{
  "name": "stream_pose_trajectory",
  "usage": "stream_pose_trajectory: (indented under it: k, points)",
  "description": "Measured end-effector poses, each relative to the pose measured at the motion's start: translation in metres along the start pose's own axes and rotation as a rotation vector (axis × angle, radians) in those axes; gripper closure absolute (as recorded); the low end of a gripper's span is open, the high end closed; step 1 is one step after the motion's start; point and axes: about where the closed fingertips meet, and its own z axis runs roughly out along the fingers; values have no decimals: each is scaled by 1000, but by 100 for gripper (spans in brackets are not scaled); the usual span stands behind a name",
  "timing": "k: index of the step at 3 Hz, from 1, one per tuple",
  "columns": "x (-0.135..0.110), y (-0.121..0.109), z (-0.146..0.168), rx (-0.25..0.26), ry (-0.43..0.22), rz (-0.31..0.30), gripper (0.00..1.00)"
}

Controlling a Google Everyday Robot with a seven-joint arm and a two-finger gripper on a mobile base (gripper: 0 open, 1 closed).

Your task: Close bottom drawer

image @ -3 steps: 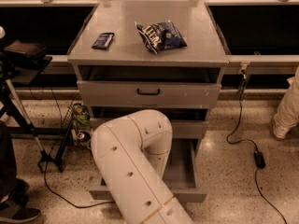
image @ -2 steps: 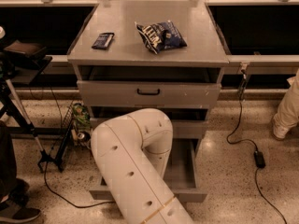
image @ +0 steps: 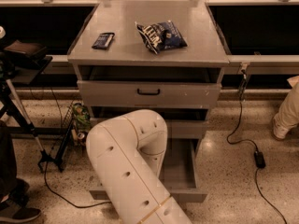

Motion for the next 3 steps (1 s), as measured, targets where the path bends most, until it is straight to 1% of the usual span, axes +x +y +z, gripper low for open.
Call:
stream_pose_trajectory:
  k: [1,2,3]
  points:
    - [-15,8,8,-5,-37,-34,100]
    - [-36,13,16,2,-74,-64,100]
    - [-57,13,22,12,-102,-77,100]
